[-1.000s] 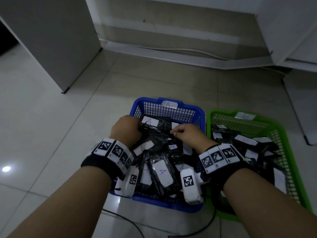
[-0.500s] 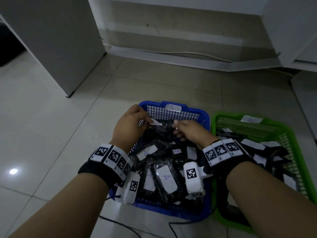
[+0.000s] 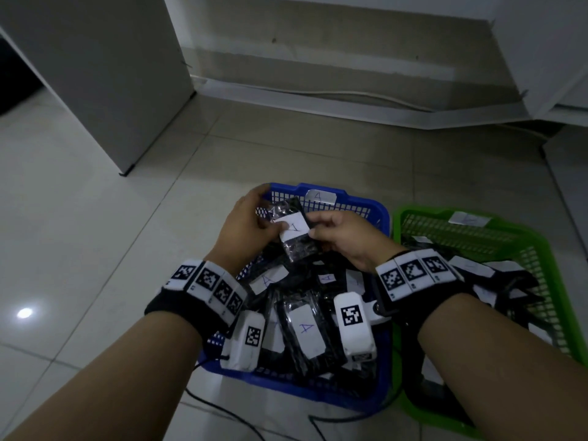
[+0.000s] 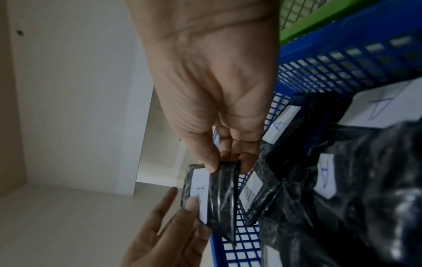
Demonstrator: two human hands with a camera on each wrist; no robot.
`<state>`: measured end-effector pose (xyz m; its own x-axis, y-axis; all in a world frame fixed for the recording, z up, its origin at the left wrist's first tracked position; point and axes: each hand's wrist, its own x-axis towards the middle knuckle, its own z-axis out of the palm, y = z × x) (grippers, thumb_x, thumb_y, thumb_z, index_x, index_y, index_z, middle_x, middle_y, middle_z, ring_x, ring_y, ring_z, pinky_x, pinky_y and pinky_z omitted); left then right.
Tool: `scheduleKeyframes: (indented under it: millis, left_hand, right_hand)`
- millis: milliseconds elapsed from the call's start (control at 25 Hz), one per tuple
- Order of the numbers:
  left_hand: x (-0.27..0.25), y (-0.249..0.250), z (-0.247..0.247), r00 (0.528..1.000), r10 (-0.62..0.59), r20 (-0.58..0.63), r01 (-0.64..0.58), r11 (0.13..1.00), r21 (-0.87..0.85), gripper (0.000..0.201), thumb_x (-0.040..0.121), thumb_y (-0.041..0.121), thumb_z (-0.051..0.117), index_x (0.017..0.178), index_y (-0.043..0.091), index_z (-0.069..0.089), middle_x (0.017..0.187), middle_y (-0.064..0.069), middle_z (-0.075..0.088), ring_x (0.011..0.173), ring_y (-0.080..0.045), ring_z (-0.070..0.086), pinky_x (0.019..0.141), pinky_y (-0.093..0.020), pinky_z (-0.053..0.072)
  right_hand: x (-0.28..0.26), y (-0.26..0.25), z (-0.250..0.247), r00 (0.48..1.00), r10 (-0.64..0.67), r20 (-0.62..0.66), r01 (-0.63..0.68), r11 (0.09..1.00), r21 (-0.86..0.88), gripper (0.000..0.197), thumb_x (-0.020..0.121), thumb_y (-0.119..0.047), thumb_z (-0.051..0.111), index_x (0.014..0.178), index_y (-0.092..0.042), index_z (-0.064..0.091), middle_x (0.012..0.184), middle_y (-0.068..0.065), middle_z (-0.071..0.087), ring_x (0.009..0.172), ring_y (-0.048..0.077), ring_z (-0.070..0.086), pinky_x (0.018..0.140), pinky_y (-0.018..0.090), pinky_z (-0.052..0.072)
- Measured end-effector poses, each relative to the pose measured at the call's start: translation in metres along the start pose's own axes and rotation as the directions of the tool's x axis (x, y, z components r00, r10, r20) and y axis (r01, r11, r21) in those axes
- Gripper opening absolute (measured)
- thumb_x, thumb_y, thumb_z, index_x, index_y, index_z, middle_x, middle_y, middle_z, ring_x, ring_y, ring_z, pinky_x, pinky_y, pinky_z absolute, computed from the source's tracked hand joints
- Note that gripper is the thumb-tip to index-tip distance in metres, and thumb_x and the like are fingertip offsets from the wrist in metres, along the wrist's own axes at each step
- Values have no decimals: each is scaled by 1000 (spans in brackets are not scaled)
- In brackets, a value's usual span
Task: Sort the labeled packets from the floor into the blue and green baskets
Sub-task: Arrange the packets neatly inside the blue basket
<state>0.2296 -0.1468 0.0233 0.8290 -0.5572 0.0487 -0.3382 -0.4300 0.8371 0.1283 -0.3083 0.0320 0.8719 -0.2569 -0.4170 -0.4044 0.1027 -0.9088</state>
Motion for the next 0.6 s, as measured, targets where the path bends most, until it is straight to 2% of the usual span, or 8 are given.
scheduleKeyframes:
  millis: [80,120,200,280,360,480,560,600]
  left_hand:
    - [3,-4,-2,992,-125,-7,123,984,-129,55,79,15,74,128,25,53,103,0,66,83,-17,68,76,-34,59]
    - [2,-4,-3,985,-171,-20,163,965,-206,50,80,13,73,125,23,55,98,-3,67,84,-19,68,75,-37,60]
    - [3,-7,-4,974,-220,-54,199,945,-261,42,80,13,73,117,22,58,85,-1,64,83,-21,66,75,-39,59]
    - [4,-10,-3,974,-211,-77,199,969,-146,27,80,20,73,103,21,60,77,4,60,80,-18,64,79,-36,57]
    - [5,-11,-2,974,-215,-77,208,975,-81,15,83,24,69,93,19,60,78,5,61,79,-19,63,76,-37,57]
    - [8,-13,1,964,-262,-43,253,955,-155,11,87,19,64,97,18,58,92,-2,64,86,-24,66,67,-40,60]
    - [9,-13,1,959,-283,-33,273,946,-175,11,88,14,60,98,18,56,93,-3,62,87,-25,65,68,-38,60]
    - [9,-13,0,954,-296,-38,283,939,-194,12,88,13,58,99,18,55,92,-4,62,87,-25,65,69,-40,60]
  right_hand:
    - [10,-1,-4,996,-54,-67,45,990,-131,29,92,-3,55,119,-6,64,104,11,68,94,23,64,82,31,53]
    - [16,-1,-10,989,-97,-113,52,938,-342,28,92,-8,56,119,-7,64,107,10,68,99,23,62,85,31,51]
    - [27,5,-22,985,-114,-133,-30,639,-768,32,90,-16,61,122,-12,62,121,9,64,111,26,59,93,33,47]
    - [34,13,-27,991,-35,-131,-106,405,-908,43,87,-16,64,129,-11,53,129,12,57,117,30,54,94,34,44]
    - [39,23,-26,990,23,-138,-139,284,-949,54,84,-16,68,133,-8,45,136,15,47,125,33,44,101,36,39]
    - [41,29,-24,985,67,-161,-172,206,-963,70,79,-28,75,135,-6,40,140,17,33,132,37,28,107,44,34]
    - [39,26,-28,989,23,-144,-146,229,-962,68,72,-29,80,126,-9,44,132,13,39,128,34,33,102,44,40]
    - [38,23,-32,992,-23,-121,-111,252,-961,57,71,-29,81,114,-13,48,120,10,44,120,31,40,94,41,43]
